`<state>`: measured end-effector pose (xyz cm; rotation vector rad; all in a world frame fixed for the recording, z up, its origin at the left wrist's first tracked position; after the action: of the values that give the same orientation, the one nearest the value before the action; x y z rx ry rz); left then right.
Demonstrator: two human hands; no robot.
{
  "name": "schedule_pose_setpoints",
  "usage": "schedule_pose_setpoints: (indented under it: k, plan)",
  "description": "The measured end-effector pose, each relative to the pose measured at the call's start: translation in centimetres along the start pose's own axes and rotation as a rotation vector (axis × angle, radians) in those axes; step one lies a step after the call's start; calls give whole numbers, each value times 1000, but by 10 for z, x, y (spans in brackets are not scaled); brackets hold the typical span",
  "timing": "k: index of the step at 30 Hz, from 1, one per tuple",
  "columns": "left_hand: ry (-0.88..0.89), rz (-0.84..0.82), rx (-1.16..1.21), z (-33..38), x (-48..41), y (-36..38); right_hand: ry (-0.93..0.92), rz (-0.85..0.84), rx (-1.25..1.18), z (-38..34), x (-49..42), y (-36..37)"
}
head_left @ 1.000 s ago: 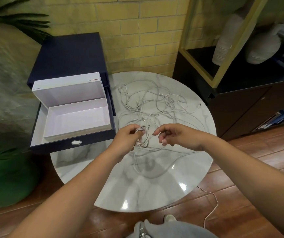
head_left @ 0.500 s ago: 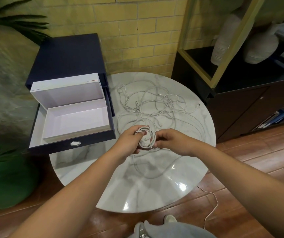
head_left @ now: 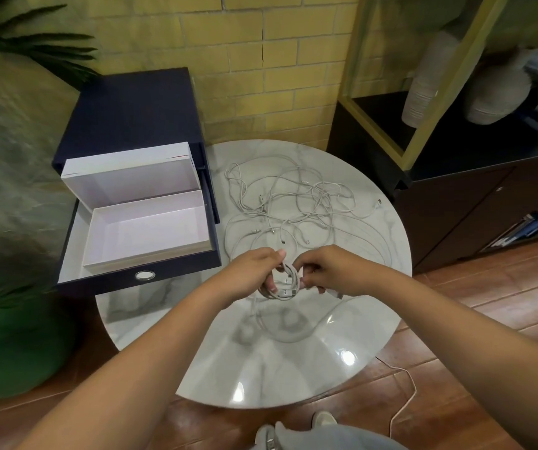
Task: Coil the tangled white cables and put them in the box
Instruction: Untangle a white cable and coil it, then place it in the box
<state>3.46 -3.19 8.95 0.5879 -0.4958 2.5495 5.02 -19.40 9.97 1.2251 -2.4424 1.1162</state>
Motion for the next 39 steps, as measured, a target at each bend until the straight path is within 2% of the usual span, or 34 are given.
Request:
schedule_pose_setpoints:
  k: [6,10,14,19,22,24,28,32,39]
  plan:
    - [33,-43,333,-9,-5,2,-44,101,-73,2,1,-8]
    - [73,-36,352,-10,-3,0,-42,103,-62,0,4,-17]
    - [133,78,270,-8,-4,-5,64,-5,-52,6,6,-18]
    - [163,272,97,-11,-6,-9,28,-30,-653,9,9,-15]
    - [140,337,134,-10,-7,-8,-36,-39,-784,3,6,-6]
    - [122,343,180,-10,-7,-7,-84,-9,-753,0,4,-4]
    - [94,285,297,-10,-9,-1,-70,168,-381,-3,1,-3]
    - [79,237,325,-7,-10,4,-60,317,-171,-3,0,-1]
    - [119,208,327,-6,-11,11,76,412,-233,-1,-7,1]
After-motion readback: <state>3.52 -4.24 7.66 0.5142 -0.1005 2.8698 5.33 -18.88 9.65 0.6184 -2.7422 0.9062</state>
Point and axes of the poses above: each hand's wrist, its own x-axis away from the middle knuckle, its own y-axis out of the palm, z = x × y, the point moved 4 cm from there along -x, towards the middle knuckle, and after that the axes turned 10 degrees about -z, right-handed, at the moved point
